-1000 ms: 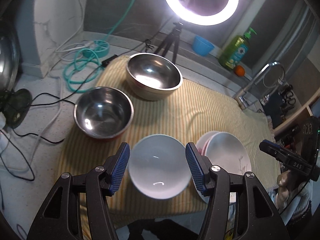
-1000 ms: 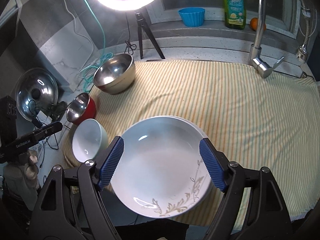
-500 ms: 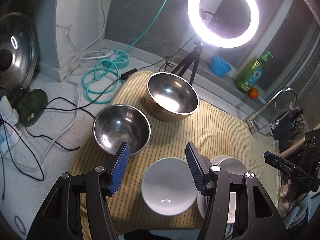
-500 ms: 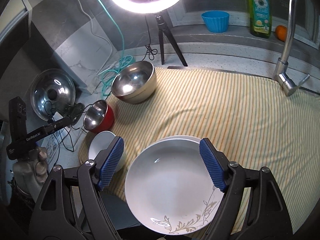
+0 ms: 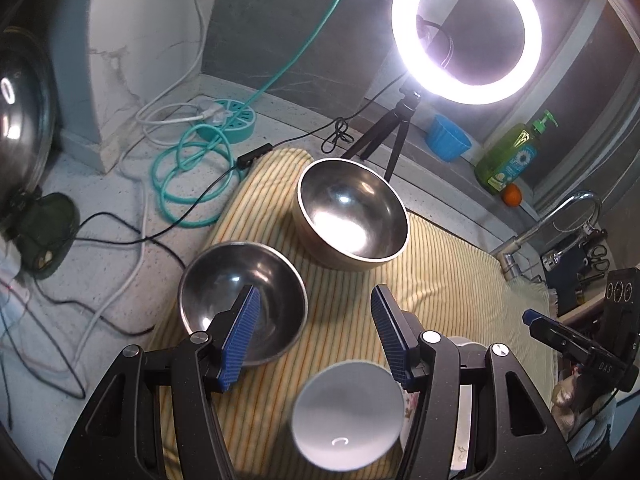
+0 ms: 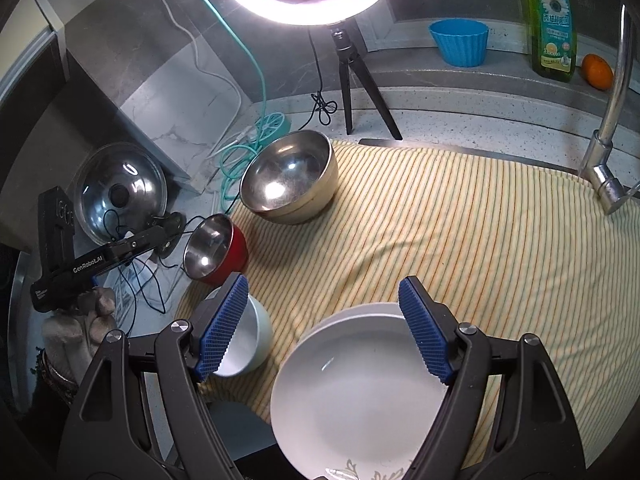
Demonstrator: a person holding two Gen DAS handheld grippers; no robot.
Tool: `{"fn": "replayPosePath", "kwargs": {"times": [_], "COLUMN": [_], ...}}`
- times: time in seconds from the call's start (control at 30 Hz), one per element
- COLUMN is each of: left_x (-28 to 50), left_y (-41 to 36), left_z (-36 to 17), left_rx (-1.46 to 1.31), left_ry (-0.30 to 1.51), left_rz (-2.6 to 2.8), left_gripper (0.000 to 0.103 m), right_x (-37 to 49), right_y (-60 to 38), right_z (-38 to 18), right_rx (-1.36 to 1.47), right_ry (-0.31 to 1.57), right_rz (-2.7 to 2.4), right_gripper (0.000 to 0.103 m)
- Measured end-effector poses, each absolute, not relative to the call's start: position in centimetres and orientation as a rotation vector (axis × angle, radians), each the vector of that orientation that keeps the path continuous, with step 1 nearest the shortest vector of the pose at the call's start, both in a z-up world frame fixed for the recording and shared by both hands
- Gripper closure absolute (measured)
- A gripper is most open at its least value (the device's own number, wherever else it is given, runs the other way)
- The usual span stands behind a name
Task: Organize plates and bowls
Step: 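Move the left gripper toward the large plain steel bowl, then close the left gripper on the rim of the steel bowl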
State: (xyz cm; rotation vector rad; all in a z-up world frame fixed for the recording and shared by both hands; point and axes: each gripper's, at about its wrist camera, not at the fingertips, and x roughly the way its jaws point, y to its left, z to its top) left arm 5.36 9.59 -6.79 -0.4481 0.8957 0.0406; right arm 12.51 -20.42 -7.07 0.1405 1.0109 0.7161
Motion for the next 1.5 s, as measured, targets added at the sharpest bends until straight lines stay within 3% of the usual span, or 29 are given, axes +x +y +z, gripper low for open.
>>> {"fn": "replayPosePath", "kwargs": {"times": [0.2,0.3,0.43,0.5,1.0,1.2,1.5], "left_x": [8.9,11.0,13.4,14.5,19.3,20.3,20.6], "left_y": [11.2,11.8,12.3,12.8,13.3,12.9,12.6], "left_z": [-7.5,-8.1,-9.0,-9.7,-12.9,-13.7,-14.1], "left_rx": [-0.429,-0.418,-0.407,-0.427,-0.461,-0.459,-0.428], "left_ry": [0.932,0.957,0.982,0.999,1.076,1.101,1.108], "left_rz": [-0.036,-0.078,-0.113,-0.137,-0.153,-0.164,-0.159], "left_gripper": [0.048,0.050,0.054,0.058,0.066,0.073,0.077], "right_x": [14.0,14.9,16.3,16.9,23.1,24.4,25.0], "right_y": [-18.2,-16.6,-14.5,-13.5,-9.7,-8.8,-8.6], "right_z": [-8.0,-8.7,-9.8,-10.2,-14.5,-16.0,-16.7], "right_rx": [0.219,0.256,0.322,0.332,0.349,0.338,0.324], "right_ry": [1.033,1.055,1.089,1.104,1.201,1.239,1.245], "right_rz": [0.663,0.647,0.643,0.642,0.601,0.594,0.579], "right_gripper": [0.024,0.033,0.036,0.045,0.055,0.077,0.085]}}
